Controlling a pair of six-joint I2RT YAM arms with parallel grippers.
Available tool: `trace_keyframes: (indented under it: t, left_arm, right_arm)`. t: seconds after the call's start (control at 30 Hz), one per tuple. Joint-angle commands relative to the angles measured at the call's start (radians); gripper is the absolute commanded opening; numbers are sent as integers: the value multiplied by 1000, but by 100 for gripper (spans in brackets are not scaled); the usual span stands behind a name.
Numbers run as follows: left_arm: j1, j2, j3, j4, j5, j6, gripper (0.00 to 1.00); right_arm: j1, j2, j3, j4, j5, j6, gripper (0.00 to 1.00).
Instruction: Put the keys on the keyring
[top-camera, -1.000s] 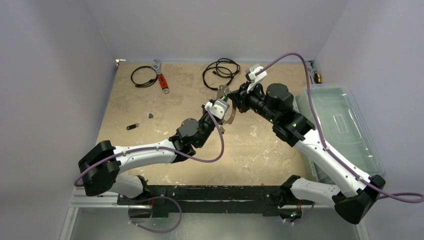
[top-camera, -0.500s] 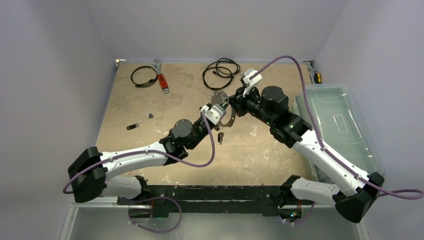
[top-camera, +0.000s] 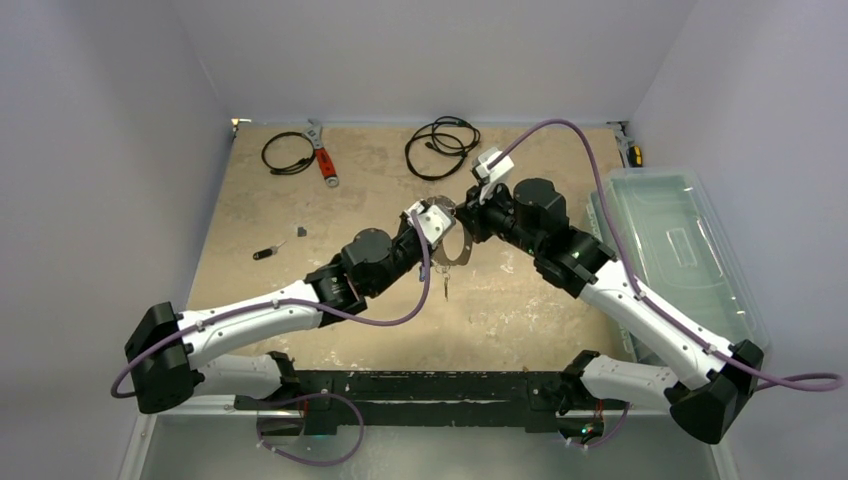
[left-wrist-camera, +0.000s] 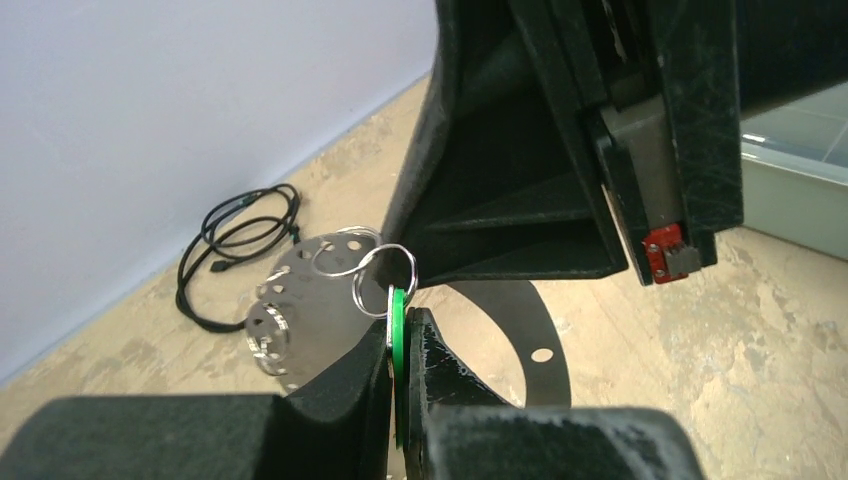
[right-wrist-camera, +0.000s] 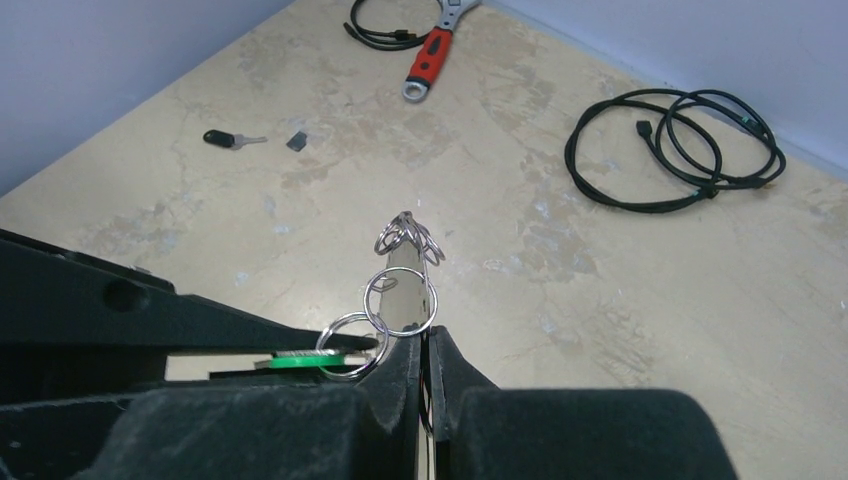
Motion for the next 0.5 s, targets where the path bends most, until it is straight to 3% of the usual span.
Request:
trace_keyframes:
  t: [0.0, 0.23, 0.37, 0.47]
  left_arm:
    - [-2, -58, 121, -202, -25, -8, 0]
    - [25, -56, 273, -459, -50, 11, 0]
    - [63, -56, 324, -522, -49, 9, 0]
    - [101, -38, 355, -559, -45, 7, 0]
  right_arm:
    - [-3, -44, -19, 70, 3, -11, 0]
    - [-3, -75, -46, 46, -46, -21, 45]
    - [-4, -99, -46, 29, -50, -20, 59]
    - [-3, -118, -45, 12, -50, -21, 64]
